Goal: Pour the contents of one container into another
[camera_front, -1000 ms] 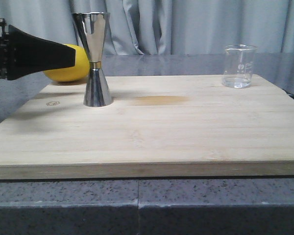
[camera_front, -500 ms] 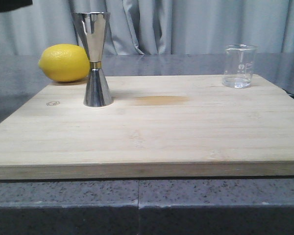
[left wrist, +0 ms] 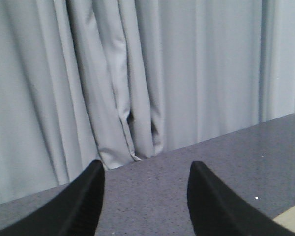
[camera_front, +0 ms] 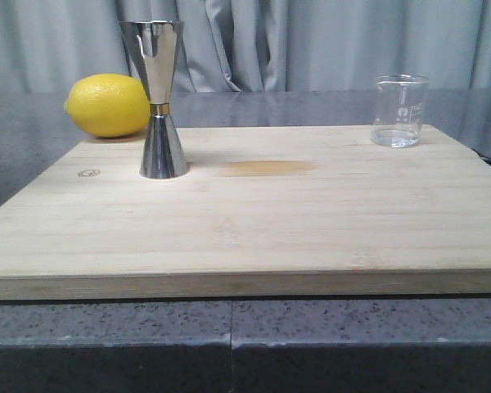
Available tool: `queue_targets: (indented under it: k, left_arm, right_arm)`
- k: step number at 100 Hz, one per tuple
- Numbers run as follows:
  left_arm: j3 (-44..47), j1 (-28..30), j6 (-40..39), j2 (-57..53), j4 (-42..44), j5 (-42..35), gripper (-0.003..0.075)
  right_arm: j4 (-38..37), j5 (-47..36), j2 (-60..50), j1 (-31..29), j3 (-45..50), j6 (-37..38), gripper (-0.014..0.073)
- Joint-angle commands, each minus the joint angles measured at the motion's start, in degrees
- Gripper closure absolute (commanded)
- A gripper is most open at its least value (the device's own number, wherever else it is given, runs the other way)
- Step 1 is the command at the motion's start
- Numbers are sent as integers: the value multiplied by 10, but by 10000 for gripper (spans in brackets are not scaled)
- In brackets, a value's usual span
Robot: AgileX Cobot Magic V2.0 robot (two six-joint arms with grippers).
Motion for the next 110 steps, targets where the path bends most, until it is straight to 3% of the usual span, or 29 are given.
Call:
queue_targets:
  k: [1,35,80,110]
  left_arm:
    - [-13,1,-1,-48,-35,24,407]
    - [-13,1,-53,-173,-34,113,407]
    - [-12,1,-53,-287,129,311,407]
    - [26,1,-57,-342,73,322,407]
  right_arm:
    - [7,-11,-7,-3,-27,-4,137]
    - [3,1,-15,-3,-30,-5,137]
    - [-23,39,-63,-3,-30,-5,137]
    - [-34,39,-95,-3,-24,-5,137]
